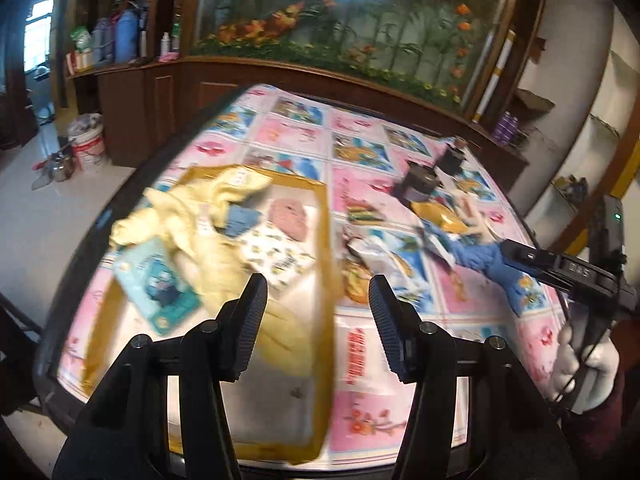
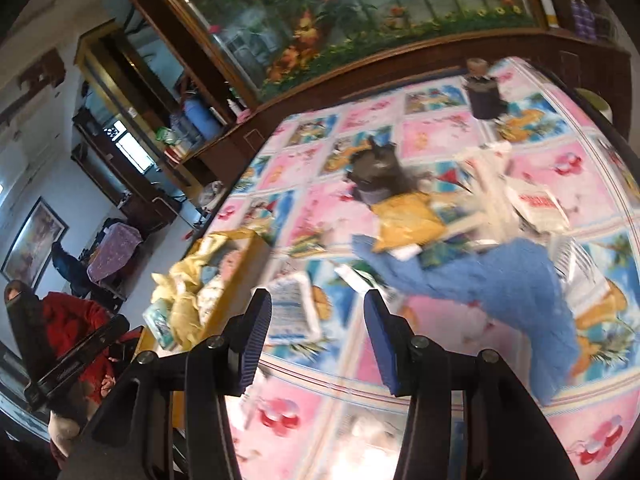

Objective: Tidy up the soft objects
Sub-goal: 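Withdraw both tools from the box and move the right toward a white packet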

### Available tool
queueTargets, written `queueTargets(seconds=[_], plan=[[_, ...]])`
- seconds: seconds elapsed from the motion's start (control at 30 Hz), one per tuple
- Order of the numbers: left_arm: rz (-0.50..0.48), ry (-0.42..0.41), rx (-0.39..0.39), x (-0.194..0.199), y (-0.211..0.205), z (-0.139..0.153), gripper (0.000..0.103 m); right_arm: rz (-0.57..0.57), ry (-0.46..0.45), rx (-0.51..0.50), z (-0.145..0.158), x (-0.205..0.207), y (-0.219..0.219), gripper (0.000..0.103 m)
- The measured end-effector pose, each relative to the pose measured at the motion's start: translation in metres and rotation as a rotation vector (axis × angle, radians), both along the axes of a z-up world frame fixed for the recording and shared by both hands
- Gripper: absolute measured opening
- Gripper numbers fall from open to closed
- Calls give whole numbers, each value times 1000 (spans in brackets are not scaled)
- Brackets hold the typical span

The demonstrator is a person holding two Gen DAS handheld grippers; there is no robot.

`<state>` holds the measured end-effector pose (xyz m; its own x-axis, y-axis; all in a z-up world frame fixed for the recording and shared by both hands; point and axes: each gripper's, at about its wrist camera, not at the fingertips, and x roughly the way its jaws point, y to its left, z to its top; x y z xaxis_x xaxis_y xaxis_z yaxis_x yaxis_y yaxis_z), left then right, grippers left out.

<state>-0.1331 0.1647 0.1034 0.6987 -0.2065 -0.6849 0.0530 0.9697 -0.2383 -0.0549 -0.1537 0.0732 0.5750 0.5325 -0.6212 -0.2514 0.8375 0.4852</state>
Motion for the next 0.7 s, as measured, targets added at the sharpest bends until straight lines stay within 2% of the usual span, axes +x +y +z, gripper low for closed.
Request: queueTargets(seconds=[0.1, 0.23, 0.33, 0.5, 0.63, 0.7], plan=[[-50, 19, -48, -2, -22, -9, 53, 41, 44, -18, -10, 5, 11, 48], [-67, 44, -73, -14, -30, -15, 53, 151, 59, -68, -16, 12, 58, 48], [-39, 35, -70, -31, -17, -13, 53, 266, 57, -115, -18, 14, 103, 48], [46, -9, -79, -51, 20, 0, 53, 466, 1, -224, -26, -14, 160, 48], [42, -13, -90, -51, 23, -1, 53, 517, 15, -290, -46, -18, 182, 47], [23, -8, -92, -49, 18, -4, 53, 549, 26, -319, -55, -21, 187, 42]])
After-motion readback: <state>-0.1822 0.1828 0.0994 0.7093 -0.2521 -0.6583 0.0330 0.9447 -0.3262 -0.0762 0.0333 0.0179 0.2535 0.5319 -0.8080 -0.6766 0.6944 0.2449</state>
